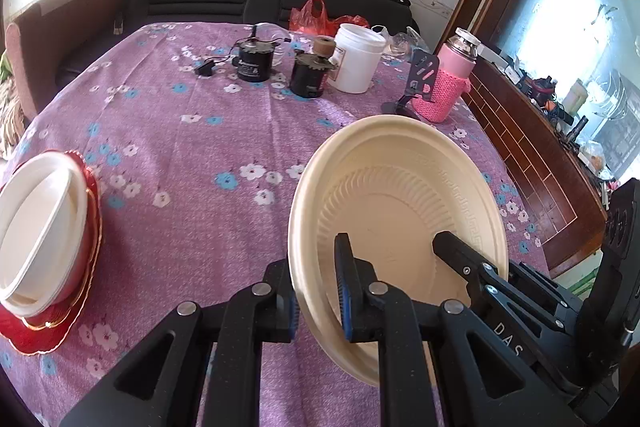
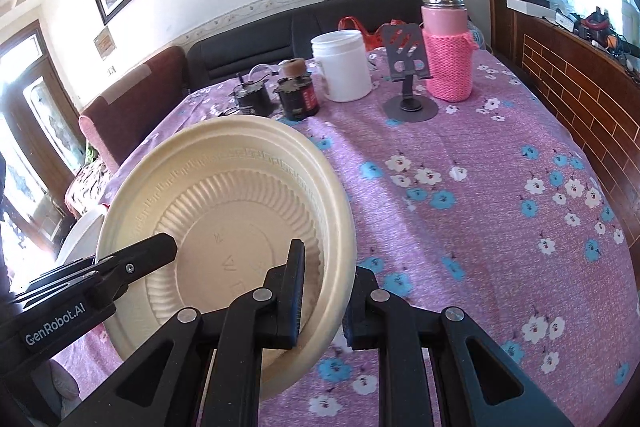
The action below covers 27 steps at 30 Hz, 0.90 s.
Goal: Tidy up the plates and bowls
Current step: 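Lift the cream paper bowl with both grippers and carry it to the stack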
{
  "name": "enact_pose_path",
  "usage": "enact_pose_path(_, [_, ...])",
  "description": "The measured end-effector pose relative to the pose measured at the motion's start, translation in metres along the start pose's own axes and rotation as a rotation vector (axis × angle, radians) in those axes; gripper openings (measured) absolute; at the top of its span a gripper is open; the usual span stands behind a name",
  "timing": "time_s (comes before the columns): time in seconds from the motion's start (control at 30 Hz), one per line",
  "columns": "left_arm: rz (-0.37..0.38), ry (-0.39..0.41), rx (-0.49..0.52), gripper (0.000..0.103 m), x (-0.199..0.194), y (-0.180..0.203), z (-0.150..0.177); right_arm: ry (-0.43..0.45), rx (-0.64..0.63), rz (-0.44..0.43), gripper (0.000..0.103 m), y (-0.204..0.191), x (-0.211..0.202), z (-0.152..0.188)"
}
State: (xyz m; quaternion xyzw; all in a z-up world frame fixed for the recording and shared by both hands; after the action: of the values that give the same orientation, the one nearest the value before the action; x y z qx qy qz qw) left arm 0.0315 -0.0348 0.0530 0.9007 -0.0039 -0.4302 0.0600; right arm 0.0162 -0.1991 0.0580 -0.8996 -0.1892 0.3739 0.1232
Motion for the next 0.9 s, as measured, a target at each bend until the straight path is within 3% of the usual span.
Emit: enact_pose_path(0.9, [-0.006,0.056,-0.128,0.014,-0.054,-0.091,0.020,-0.012,-0.155,-0.038,0.017,-0.099,0.005,0.014])
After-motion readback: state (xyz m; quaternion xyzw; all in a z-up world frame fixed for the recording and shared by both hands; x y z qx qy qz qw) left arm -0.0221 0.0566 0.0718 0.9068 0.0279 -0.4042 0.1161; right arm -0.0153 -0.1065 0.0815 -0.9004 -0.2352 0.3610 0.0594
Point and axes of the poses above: each gripper's, at about its wrist camera, not at the fingertips, and x roughly the way its jaws point, y to its right, z to its underside, the point moved 4 cm from there along x, roughly the way its jaws point, and after that the axes turned 10 degrees about -z, right-handed, at the moved point
